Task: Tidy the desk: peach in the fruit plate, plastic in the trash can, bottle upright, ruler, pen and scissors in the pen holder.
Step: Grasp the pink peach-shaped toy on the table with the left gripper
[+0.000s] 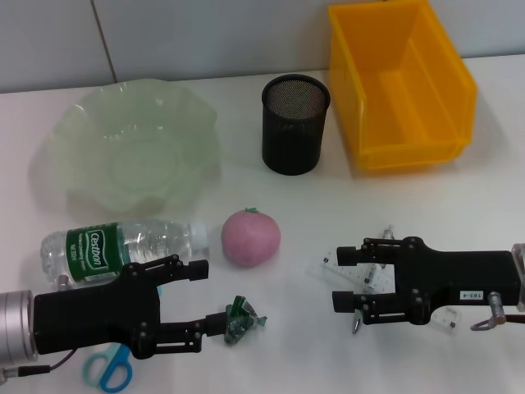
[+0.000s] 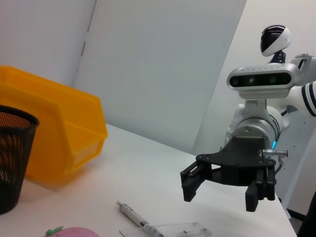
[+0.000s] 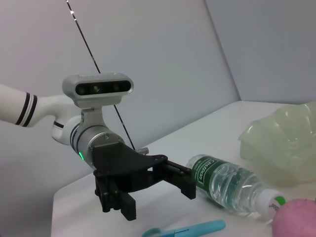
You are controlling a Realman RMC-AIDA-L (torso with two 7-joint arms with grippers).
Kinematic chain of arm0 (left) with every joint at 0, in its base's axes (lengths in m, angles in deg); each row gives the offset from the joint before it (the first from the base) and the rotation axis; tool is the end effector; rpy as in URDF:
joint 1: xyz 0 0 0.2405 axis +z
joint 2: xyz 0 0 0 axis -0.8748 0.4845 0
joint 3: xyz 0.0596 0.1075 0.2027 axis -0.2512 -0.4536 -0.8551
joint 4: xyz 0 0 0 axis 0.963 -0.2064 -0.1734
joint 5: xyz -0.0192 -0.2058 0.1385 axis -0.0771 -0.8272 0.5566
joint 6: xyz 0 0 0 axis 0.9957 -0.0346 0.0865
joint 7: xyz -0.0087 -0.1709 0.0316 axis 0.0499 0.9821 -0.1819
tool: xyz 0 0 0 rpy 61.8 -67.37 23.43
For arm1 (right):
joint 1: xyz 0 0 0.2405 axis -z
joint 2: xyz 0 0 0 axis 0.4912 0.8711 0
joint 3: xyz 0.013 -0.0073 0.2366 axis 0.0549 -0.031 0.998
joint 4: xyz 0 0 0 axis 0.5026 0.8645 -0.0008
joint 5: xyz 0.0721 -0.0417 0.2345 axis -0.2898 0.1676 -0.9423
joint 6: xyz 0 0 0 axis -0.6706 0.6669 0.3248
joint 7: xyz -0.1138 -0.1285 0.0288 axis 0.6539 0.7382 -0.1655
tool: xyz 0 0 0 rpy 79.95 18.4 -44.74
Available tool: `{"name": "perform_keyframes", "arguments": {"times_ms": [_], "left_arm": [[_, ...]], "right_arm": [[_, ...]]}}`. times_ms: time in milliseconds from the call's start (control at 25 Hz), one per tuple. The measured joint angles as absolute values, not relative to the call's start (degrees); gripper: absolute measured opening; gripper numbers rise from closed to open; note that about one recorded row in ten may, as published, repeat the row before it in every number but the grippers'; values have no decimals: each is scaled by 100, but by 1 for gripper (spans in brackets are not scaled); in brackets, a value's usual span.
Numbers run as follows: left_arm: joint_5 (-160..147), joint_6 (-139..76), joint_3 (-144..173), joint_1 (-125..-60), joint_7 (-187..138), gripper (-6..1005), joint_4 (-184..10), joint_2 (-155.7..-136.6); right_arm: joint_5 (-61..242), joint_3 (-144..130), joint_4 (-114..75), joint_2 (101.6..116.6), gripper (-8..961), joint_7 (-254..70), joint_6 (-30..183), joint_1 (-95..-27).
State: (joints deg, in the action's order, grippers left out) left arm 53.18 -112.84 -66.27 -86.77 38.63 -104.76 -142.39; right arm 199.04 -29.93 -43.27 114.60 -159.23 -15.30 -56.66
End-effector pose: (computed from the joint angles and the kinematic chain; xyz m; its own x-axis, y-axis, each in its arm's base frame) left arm -0.2676 0.2933 -0.0676 0.7543 0.3397 0.5619 0.3669 -0.9277 0.0683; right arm 0.2858 0.2965 -0.0348 0.7374 -0.3929 -0.5494 -0.4496 -0.8925 0.0349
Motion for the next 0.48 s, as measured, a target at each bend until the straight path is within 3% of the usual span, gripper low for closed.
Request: {"name": "perform_keyframes", "arguments": {"times_ms": [480], "left_arm": [[5326, -11311, -6624, -8677, 3868, 834, -10475, -14241]], "right_arm": [[19903, -2991, -4327, 11461, 769, -15922, -1522, -5659]]}}
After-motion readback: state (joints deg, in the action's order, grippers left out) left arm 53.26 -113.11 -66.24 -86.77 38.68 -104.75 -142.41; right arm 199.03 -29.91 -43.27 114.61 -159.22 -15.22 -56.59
